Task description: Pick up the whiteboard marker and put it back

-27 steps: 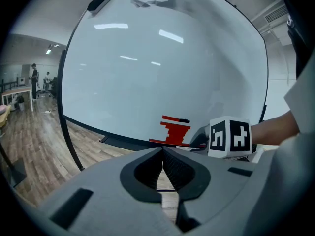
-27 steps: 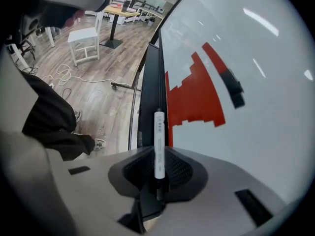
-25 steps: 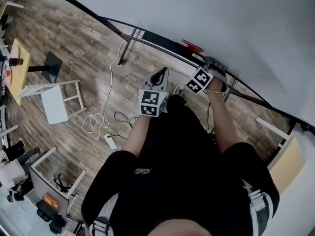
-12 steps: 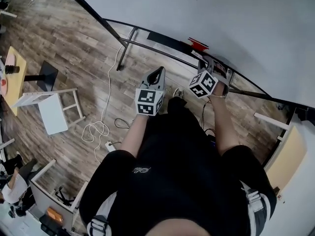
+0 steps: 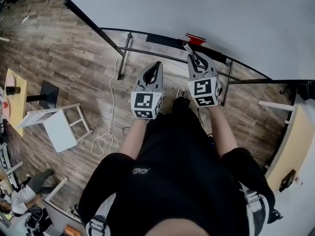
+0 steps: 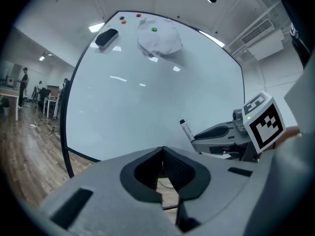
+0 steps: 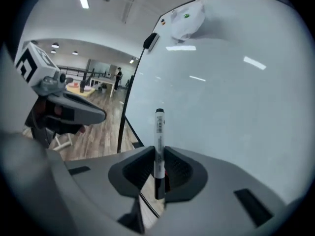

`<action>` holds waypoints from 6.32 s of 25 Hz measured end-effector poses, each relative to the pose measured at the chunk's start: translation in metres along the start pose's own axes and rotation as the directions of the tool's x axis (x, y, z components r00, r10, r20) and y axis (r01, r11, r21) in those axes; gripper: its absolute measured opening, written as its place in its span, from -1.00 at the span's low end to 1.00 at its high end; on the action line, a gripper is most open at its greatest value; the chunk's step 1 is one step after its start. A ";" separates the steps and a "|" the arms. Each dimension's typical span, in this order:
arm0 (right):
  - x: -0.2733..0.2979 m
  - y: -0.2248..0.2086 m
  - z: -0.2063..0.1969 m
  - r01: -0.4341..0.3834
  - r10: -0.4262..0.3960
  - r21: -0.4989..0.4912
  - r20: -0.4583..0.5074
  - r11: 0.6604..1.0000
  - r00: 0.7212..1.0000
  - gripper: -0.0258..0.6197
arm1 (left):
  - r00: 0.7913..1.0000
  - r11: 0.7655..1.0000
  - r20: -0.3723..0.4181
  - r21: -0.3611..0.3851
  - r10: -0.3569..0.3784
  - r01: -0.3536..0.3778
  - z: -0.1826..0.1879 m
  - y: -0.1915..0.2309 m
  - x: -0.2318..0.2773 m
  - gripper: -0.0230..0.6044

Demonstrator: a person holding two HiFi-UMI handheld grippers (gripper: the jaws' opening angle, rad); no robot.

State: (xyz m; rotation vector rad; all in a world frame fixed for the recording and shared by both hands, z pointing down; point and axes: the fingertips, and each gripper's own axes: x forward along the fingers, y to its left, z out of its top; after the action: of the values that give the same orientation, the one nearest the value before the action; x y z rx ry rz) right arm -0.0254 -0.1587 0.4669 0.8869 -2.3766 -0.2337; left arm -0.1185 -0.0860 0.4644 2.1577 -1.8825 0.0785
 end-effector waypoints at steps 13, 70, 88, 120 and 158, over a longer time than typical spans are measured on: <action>-0.085 0.026 0.035 0.052 -0.126 0.303 0.229 0.952 0.965 -0.76 | 0.990 0.991 0.058 0.046 -0.125 0.123 0.030 -0.035 -0.035 -0.91; -0.062 0.048 0.055 -0.308 0.278 -0.030 0.515 0.951 0.811 -0.76 | 0.945 0.947 0.068 0.011 -0.321 0.321 0.065 -0.086 0.000 -0.33; -0.009 0.099 0.089 -0.323 0.266 0.053 0.449 0.945 0.853 -0.56 | 0.952 0.955 0.080 0.064 -0.294 0.289 0.067 0.005 -0.004 -0.71; 0.011 0.043 0.012 0.068 -0.142 0.400 0.157 0.914 0.977 -0.91 | 0.925 0.629 -0.323 0.681 -0.201 0.375 0.003 0.020 0.083 -0.71; 0.063 -0.034 -0.075 0.098 -0.131 0.498 0.032 0.862 0.991 -0.91 | 0.736 0.270 -0.667 0.734 0.113 0.624 -0.139 0.034 0.204 -0.71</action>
State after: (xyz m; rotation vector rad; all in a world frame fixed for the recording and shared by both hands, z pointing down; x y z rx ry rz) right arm -0.0013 -0.2222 0.5451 1.2725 -2.4885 0.3306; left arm -0.1018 -0.2532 0.6486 2.4846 -0.9713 2.0745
